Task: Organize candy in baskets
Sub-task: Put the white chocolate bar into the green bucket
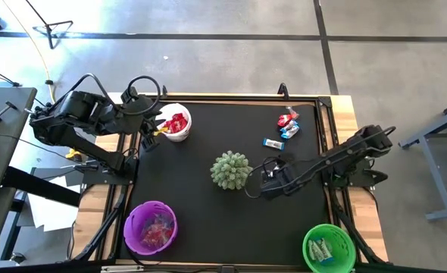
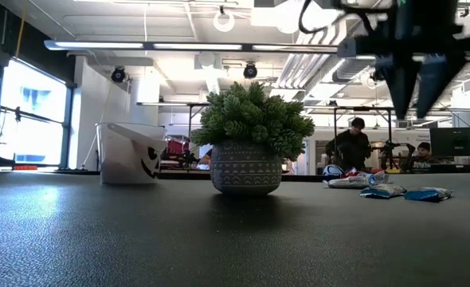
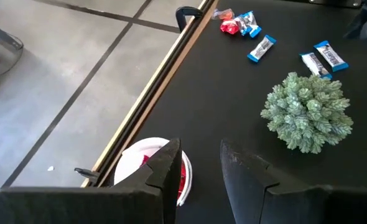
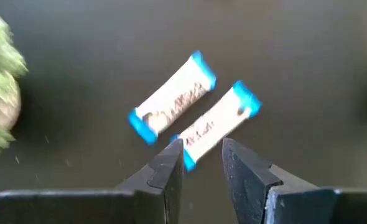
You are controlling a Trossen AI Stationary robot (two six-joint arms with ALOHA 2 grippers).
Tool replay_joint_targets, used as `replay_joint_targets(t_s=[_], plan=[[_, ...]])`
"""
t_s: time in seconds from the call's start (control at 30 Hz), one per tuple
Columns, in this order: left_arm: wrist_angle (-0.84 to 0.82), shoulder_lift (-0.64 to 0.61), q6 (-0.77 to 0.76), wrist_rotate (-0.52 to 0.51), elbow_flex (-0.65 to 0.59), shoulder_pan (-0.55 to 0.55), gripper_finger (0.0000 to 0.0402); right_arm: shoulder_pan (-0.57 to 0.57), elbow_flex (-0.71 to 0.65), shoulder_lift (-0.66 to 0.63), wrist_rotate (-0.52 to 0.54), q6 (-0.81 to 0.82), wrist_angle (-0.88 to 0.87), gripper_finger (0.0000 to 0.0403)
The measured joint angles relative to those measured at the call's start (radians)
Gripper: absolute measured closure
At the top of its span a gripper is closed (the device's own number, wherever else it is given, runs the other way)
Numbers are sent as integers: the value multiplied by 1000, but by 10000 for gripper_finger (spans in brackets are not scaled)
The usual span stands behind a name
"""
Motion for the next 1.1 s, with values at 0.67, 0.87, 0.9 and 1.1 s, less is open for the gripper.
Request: replay_joint_targets(t_s=[0.67,0.87,0.9,1.1], plan=[[0,0,-69,70,0,-54,300,-31,-362,-257,-187,-1335,442,297],[0,0,-108,73,0,-81,300,-33,-362,-195,-248,-1824,428,297],[0,0,-116,73,0,-86,300,-33,-362,-182,-248,-1875,422,297],[0,0,-148,71,0,-118,300,-58,-362,-103,-243,-2047,412,297]])
